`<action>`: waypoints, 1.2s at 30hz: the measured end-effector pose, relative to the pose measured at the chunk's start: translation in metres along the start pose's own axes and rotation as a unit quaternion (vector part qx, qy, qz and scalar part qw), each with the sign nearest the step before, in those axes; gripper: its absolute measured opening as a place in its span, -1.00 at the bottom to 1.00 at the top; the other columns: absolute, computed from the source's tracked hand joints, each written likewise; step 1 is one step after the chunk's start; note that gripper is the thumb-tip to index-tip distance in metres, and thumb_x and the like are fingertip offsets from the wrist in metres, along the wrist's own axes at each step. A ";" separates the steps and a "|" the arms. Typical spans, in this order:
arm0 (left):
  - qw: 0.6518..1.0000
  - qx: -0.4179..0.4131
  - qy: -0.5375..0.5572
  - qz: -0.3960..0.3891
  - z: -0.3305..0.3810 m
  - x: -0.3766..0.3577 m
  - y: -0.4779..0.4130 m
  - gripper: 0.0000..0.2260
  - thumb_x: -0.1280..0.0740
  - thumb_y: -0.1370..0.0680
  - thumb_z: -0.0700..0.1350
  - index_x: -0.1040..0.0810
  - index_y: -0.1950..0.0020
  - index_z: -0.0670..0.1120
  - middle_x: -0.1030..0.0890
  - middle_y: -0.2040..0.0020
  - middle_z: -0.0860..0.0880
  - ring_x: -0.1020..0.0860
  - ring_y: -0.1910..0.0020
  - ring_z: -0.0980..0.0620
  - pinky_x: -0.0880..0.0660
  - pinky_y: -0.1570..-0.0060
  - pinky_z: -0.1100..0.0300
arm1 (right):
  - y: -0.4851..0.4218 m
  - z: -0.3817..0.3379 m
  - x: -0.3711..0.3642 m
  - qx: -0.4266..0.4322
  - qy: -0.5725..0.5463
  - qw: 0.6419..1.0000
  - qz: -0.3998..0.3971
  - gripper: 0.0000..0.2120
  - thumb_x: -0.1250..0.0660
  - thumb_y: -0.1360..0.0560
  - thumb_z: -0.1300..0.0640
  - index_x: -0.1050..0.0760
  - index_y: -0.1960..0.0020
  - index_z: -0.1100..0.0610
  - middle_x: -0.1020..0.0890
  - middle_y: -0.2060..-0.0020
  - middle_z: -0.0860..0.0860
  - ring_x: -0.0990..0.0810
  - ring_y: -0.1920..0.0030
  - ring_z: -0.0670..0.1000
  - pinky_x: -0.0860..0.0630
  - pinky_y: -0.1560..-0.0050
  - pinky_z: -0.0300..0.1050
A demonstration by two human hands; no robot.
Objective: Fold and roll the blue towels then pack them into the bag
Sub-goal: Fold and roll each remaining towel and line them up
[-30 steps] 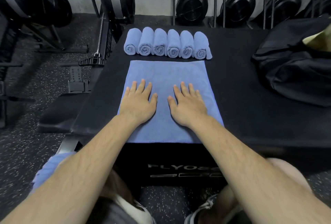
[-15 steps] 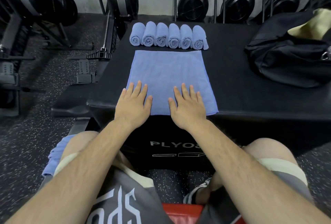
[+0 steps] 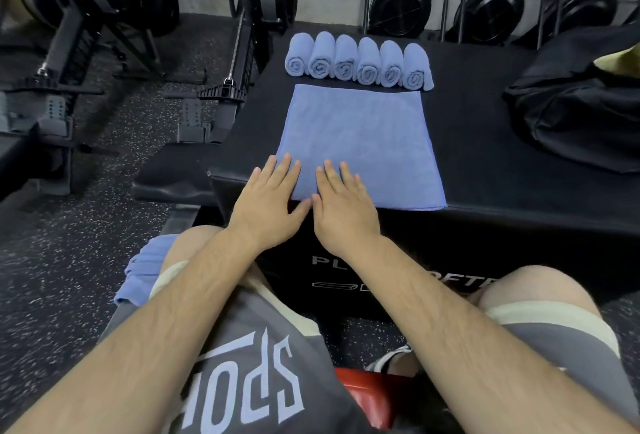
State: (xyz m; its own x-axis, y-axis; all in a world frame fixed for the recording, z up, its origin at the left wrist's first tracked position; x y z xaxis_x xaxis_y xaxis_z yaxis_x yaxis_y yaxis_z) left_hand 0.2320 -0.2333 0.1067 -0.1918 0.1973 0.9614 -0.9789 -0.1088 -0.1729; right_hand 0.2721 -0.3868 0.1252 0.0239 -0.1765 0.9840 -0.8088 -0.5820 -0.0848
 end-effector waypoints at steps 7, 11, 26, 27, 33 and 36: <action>0.996 -0.027 -0.012 0.084 -0.033 0.007 0.001 -0.54 -0.39 -0.50 -0.26 -0.51 -0.41 -0.24 -0.51 -0.37 -0.31 -0.50 -0.32 -0.32 -0.46 -0.31 -0.18 | -0.011 -0.030 -0.003 0.060 0.029 0.997 0.039 -0.41 -0.34 -0.50 0.12 -0.35 -0.49 0.23 -0.36 -0.49 0.15 -0.26 -0.51 0.24 -0.20 -0.50 0.08; 0.986 -0.046 0.024 0.158 -0.037 0.018 0.002 -0.66 -0.20 -0.55 -0.12 -0.66 -0.21 -0.15 -0.68 -0.11 -0.15 -0.62 -0.09 -0.23 -0.59 -0.05 -0.09 | -0.021 -0.044 -0.003 0.056 0.032 0.992 0.107 -0.64 -0.49 -0.44 -0.01 -0.57 -0.13 0.17 -0.54 -0.02 0.10 -0.48 -0.07 0.18 -0.41 0.00 0.05; 0.864 0.215 0.452 0.056 -0.028 0.040 -0.088 -0.85 -0.32 -0.58 -0.07 -0.64 -0.11 0.03 -0.67 -0.02 0.05 -0.61 0.08 0.11 -0.49 0.15 0.26 | -0.039 -0.045 0.018 -0.001 -0.024 0.983 0.183 -0.75 -0.43 -0.55 0.03 -0.49 0.18 0.15 -0.56 0.43 0.06 -0.53 0.51 0.16 -0.05 0.45 -0.17; 0.857 0.217 0.465 0.042 -0.027 0.039 -0.102 -0.82 -0.35 -0.58 -0.07 -0.63 -0.17 0.01 -0.65 -0.08 0.04 -0.59 0.05 0.10 -0.47 0.15 0.26 | -0.040 -0.045 0.017 -0.012 -0.022 0.981 0.193 -0.72 -0.52 -0.48 0.04 -0.47 0.25 0.14 -0.51 0.50 0.03 -0.48 0.59 0.13 0.04 0.47 -0.21; 0.872 0.207 0.444 0.004 -0.030 0.027 -0.191 -0.74 -0.36 -0.59 -0.21 -0.61 -0.27 -0.10 -0.57 -0.16 -0.02 -0.53 -0.04 0.07 -0.38 0.27 0.43 | -0.038 -0.041 0.016 -0.011 -0.030 0.977 0.210 -0.70 -0.52 -0.42 0.01 -0.43 0.27 0.10 -0.49 0.50 0.00 -0.45 0.60 0.10 0.01 0.48 -0.21; 0.881 0.211 0.423 -0.013 -0.034 0.022 -0.227 -0.76 -0.34 -0.58 -0.29 -0.64 -0.21 -0.11 -0.62 -0.12 -0.03 -0.55 -0.01 0.03 -0.43 0.27 0.34 | -0.038 -0.042 0.017 -0.008 -0.040 0.976 0.216 -0.70 -0.52 -0.39 -0.01 -0.43 0.28 0.09 -0.49 0.51 -0.03 -0.44 0.59 0.08 -0.05 0.46 -0.22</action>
State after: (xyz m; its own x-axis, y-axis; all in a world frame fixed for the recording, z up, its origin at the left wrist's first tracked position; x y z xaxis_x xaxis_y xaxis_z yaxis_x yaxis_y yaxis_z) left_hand 0.4480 -0.1711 0.1603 -0.3285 0.8410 0.4300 -0.9045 -0.4112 0.1131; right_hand 0.2792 -0.3344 0.1513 -0.2750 -0.4643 0.8419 -0.7624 -0.4282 -0.4851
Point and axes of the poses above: each hand's wrist, its own y-axis away from the middle knuckle, its own x-axis out of the back of the hand, z = x × y, the point moved 1 cm from there along -y, towards the middle knuckle
